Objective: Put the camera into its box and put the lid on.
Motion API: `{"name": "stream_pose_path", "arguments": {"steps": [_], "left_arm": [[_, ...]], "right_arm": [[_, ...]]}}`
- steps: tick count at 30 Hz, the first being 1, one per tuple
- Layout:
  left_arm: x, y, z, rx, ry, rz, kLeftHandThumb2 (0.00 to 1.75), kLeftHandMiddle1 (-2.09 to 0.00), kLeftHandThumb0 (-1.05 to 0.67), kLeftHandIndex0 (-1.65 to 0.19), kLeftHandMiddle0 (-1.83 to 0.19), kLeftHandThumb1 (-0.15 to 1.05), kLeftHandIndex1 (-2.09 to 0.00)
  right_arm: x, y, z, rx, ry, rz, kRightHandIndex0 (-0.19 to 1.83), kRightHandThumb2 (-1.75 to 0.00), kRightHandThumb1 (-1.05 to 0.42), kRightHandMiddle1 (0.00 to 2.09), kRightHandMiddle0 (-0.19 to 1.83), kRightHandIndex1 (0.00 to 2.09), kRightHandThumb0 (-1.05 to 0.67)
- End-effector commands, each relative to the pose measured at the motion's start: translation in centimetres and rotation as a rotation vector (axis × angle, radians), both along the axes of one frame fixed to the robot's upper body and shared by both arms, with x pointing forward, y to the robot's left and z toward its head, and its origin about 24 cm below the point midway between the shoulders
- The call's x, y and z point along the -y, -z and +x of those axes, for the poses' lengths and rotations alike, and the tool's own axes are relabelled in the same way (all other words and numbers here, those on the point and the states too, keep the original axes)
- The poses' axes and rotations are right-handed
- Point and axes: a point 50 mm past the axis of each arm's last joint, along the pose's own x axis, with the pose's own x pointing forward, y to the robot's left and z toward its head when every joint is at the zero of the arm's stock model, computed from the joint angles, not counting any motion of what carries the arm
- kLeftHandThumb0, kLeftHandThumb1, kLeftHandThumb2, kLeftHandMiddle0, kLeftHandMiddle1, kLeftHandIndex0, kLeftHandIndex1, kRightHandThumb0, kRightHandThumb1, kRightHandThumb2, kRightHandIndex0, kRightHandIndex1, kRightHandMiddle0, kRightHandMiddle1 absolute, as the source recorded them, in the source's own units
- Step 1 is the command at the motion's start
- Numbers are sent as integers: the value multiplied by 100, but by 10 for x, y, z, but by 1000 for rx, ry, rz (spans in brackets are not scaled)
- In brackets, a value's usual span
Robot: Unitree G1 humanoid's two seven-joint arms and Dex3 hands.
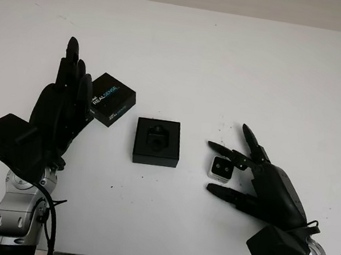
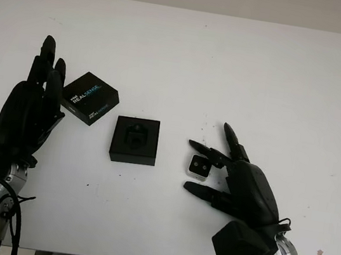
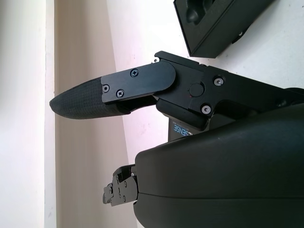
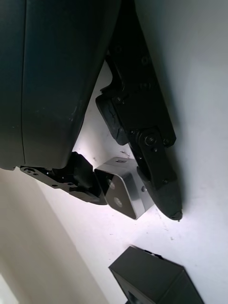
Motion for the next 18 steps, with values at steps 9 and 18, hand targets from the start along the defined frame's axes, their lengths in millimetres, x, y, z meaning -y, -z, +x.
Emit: {"name": "stream_pose_path", "arguments": {"steps": [9,18], "left_arm": [[-1,-5,-2,19,-18,-2,61,0,-85,19,19,105,0],[0,-5,-2,18,6,7,64,0,-83,19,19,105,0]], "right_arm": [[18,0,-2,32,111,-84,13,-5,-95,64,36,5,-57],[21,-31,2,183,83,-202,23,-5,-93,61,45,8,-62]]}}
